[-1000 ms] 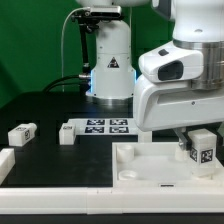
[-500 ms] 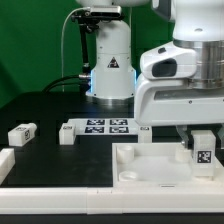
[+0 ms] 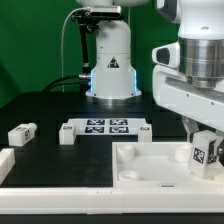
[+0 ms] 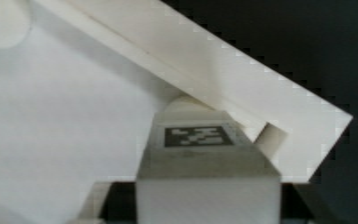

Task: Assemble one leg

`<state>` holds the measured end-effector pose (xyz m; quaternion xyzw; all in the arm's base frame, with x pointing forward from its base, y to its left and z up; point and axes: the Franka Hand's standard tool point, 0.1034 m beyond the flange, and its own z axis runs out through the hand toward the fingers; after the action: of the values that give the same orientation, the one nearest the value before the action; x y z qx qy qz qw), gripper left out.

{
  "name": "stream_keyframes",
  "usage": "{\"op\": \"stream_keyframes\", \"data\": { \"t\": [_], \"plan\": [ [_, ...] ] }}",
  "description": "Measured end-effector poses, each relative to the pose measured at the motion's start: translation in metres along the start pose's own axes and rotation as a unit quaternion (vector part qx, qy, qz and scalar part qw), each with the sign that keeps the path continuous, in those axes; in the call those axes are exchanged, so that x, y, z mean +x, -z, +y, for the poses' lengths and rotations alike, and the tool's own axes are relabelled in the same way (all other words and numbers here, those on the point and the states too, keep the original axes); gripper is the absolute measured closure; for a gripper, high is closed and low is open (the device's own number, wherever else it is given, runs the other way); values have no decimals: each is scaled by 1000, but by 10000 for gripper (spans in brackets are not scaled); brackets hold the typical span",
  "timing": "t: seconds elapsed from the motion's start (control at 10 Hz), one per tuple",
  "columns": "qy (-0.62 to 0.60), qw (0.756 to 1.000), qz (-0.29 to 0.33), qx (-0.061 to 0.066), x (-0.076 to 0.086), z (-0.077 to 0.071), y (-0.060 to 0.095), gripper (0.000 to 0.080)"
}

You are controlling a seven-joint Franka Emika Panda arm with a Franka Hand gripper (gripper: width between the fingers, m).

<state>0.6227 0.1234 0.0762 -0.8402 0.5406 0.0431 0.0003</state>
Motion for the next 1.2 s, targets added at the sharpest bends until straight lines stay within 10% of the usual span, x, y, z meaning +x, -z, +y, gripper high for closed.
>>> {"op": "stream_keyframes", "data": {
  "t": [0.3, 0.5, 0.8, 1.2],
  "plan": [
    [-61, 998, 1, 1, 0, 0, 0, 508],
    [-48, 999, 1, 0, 0, 0, 0, 239],
    [108, 994, 7, 5, -5, -1, -4, 154],
    [383, 924, 9, 2, -3, 0, -4, 150]
  ]
}}
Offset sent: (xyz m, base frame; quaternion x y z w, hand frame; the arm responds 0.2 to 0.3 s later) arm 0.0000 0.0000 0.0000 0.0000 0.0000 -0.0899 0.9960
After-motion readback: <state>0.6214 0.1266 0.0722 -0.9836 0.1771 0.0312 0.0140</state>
